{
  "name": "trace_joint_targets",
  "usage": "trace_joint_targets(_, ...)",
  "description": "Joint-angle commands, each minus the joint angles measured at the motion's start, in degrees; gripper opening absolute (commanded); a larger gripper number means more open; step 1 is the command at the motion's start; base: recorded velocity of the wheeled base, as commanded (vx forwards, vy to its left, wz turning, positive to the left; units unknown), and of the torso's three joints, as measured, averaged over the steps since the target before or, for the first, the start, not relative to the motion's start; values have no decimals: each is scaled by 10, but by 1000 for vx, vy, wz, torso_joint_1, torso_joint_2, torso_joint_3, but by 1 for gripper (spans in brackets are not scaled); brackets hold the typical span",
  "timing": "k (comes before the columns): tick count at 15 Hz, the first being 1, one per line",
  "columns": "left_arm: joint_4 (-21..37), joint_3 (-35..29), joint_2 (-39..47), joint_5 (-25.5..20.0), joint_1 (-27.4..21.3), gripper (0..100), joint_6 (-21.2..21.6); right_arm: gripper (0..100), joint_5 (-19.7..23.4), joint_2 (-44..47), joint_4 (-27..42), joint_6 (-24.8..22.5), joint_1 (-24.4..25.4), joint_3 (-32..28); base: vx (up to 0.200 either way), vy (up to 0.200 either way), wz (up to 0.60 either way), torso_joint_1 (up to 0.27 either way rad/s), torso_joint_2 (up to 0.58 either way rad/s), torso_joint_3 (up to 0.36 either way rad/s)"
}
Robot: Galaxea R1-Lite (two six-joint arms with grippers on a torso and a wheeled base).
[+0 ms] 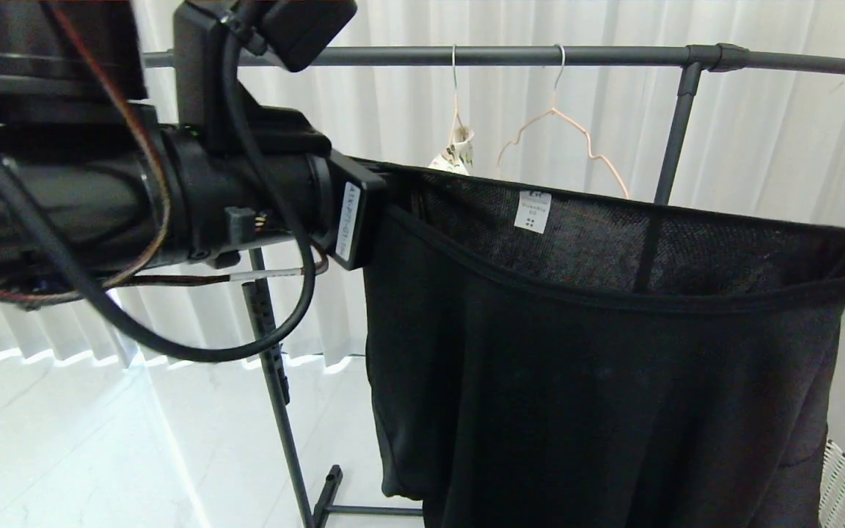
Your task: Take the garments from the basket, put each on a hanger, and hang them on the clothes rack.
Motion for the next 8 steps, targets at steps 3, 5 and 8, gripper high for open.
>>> trace_joint_targets(3,0,121,-110,-1,-74,0,-26,0,3,105,-118,-4,-31,-6,0,0,0,0,0,0)
trace_joint_targets(5,0,145,-126,1,-111,0,-32,0,8,145,-155,-7,-27,-20,0,0,0,0,0,0)
trace_joint_targets(8,0,145,-127,4,-157,0,-30,0,9,180,-156,-23,-24,-56,0,0,0,0,0,0)
